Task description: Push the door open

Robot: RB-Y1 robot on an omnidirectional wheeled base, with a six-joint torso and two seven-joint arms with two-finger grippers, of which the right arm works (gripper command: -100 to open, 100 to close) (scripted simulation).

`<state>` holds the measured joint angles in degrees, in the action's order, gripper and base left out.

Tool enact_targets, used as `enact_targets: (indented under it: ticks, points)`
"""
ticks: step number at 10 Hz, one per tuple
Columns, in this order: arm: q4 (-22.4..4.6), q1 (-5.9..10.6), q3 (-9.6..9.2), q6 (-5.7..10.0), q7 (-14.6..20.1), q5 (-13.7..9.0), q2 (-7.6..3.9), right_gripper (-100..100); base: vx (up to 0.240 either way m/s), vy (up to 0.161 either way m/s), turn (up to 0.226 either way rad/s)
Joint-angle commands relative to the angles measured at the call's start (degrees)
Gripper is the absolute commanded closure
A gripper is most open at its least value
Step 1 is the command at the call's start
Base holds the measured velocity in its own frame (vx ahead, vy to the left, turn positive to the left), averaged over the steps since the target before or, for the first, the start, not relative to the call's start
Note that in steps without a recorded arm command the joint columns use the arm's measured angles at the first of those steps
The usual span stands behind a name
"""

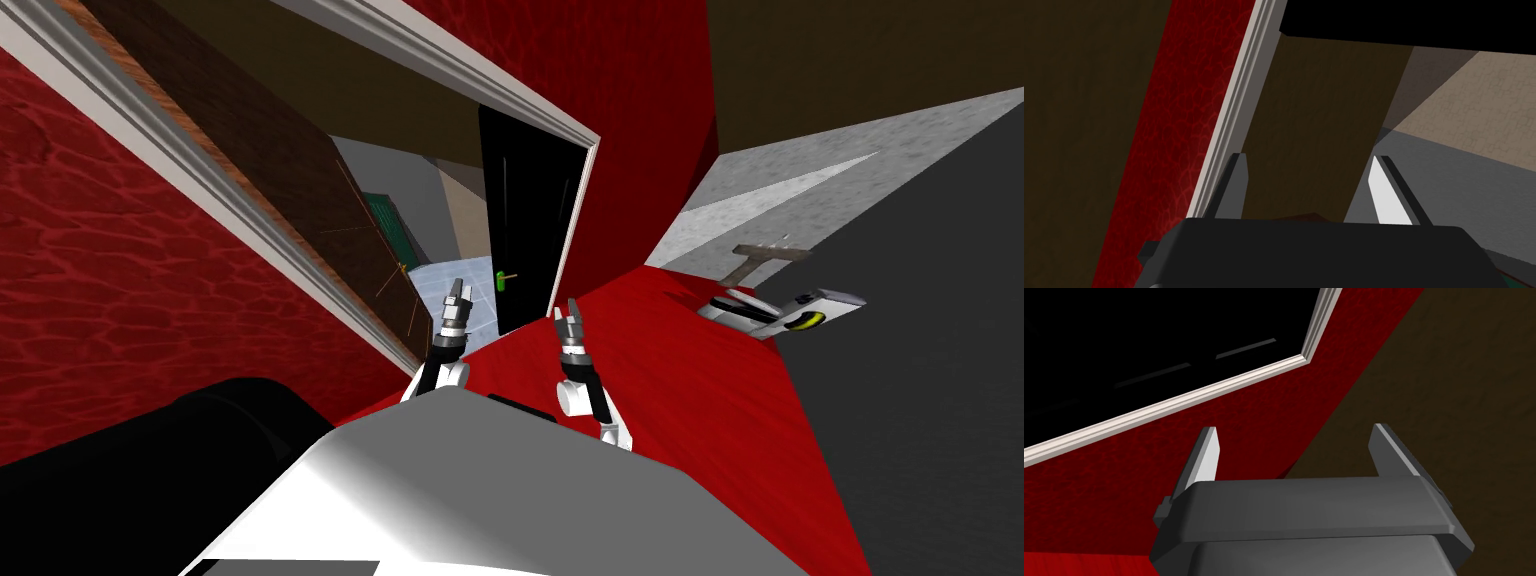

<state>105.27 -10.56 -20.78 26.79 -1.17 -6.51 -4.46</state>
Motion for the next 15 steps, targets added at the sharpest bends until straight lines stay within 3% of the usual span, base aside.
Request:
enact_targets:
  ticks: [1, 6, 15]
  points:
    - [-1.9, 1.02, -1.45, -0.22, 0.4, 0.1, -0.11, -100, 0.104, 0.012, -0.042]
    - [-9.2, 5.95, -7.2, -1.72, 2.3, 0.1, -0.63, -100, 0.128, 0.006, -0.055]
    - [-19.4, 12.76, -15.14, -3.8, 4.8, 0.1, -0.92, -100, 0.11, 0.02, -0.048]
